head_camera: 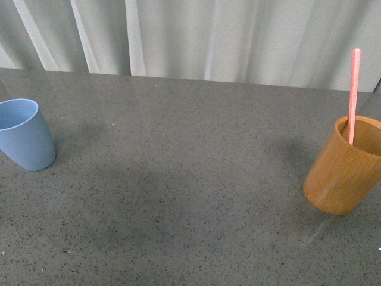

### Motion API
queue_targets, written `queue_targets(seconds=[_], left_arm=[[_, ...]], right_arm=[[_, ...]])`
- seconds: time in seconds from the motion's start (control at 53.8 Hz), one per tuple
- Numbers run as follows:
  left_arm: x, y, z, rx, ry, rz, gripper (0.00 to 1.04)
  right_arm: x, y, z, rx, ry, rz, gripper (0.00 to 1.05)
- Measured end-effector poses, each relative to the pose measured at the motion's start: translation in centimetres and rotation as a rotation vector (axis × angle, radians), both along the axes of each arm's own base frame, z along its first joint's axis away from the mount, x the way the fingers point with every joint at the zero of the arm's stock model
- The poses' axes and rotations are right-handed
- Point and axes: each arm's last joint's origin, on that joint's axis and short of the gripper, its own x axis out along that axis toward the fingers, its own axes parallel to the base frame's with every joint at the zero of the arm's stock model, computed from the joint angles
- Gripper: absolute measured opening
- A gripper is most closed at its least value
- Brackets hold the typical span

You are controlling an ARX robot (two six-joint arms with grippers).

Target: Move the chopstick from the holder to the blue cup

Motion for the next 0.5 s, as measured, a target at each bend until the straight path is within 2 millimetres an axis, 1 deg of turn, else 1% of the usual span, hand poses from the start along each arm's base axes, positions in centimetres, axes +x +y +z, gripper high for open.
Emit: queue_targets(seconds=[0.502], left_arm=[[0.00, 0.00, 0.00, 0.000, 0.000, 0.000, 0.98]], right_arm=[[0.00, 0.00, 0.00, 0.000, 0.000, 0.000, 0.95]])
